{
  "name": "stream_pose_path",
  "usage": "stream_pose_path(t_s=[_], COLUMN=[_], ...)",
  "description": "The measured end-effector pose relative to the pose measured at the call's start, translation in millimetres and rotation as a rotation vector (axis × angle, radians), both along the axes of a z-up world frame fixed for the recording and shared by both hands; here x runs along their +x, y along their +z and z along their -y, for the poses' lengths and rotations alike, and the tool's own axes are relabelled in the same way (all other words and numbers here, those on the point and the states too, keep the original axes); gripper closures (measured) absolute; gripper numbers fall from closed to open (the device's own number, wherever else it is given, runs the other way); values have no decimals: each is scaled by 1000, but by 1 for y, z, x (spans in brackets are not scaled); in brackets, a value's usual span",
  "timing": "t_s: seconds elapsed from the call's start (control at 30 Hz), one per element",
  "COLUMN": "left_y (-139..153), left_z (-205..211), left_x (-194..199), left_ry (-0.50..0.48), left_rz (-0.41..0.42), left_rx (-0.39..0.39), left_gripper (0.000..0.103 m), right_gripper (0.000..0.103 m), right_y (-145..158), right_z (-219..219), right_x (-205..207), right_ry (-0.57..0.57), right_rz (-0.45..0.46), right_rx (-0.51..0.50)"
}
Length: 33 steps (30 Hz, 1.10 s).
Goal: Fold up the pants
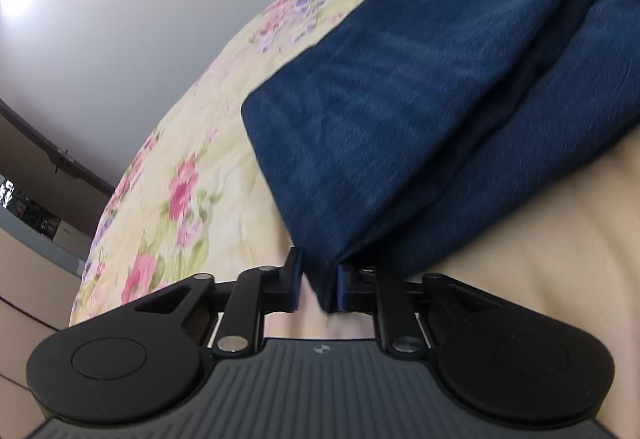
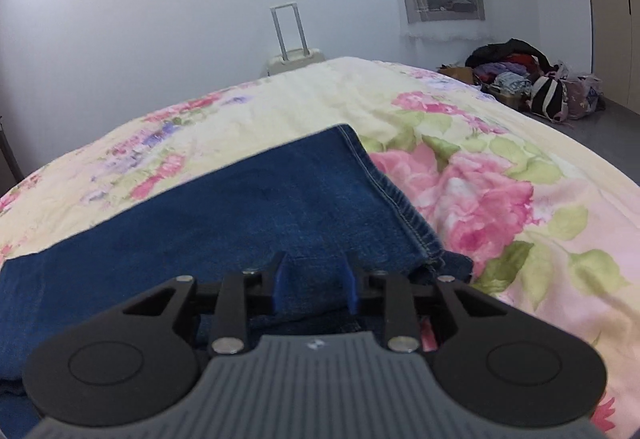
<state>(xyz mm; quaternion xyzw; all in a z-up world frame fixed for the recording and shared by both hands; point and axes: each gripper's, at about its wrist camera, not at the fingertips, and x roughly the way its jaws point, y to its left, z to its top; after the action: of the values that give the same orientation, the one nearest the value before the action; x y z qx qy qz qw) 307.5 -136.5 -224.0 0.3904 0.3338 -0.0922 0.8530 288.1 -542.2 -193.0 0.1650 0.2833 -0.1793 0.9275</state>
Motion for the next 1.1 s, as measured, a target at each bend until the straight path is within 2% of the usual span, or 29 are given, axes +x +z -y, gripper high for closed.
stream_pose_path(t_s=[0.17,0.27,0.33,0.4,0.47,0.57,0.63,0.7,0.83,0.9,0.97,1.1], left_y=[-7,-6,5,27,51,80,86,82,41,23,22,47], left_z=[-5,-20,-33,-41,-44,-50,-52,-50,-52,-60,-67,-81], left_x=[-8,-4,-7,-10,-7,16,40,61,105,117,121,126], left_ry=[-1,34,52,39,39,79,110,138,237,296,322,287], left_rz=[-71,-180,-187,-189,-148,-137,-151,-170,-263,-270,-250,-199], left_rx=[0,-52,-97,-177,-250,-446,-570,-626,-647,-635,-622,-694], left_gripper=[99,103,103,103,101,100,100,100,102,102,102,102], right_gripper=[80,80,80,80,80,80,80,80,81,81,81,81], right_y=[-18,-20,-20,-20,-18,-9,0,6,-10,-18,-19,-13], right_z=[4,2,3,5,5,5,5,5,13,17,19,16], right_x=[3,5,4,3,3,-2,-8,-12,-4,-5,-4,-5], right_ry=[9,11,5,2,-2,-16,-20,-34,-40,-33,-35,-45], right_rz=[-44,-55,-54,-54,-54,-38,5,32,-34,-28,-31,-36], right_rx=[-7,-36,-32,-23,-17,-9,-8,-31,-31,-18,-18,-38])
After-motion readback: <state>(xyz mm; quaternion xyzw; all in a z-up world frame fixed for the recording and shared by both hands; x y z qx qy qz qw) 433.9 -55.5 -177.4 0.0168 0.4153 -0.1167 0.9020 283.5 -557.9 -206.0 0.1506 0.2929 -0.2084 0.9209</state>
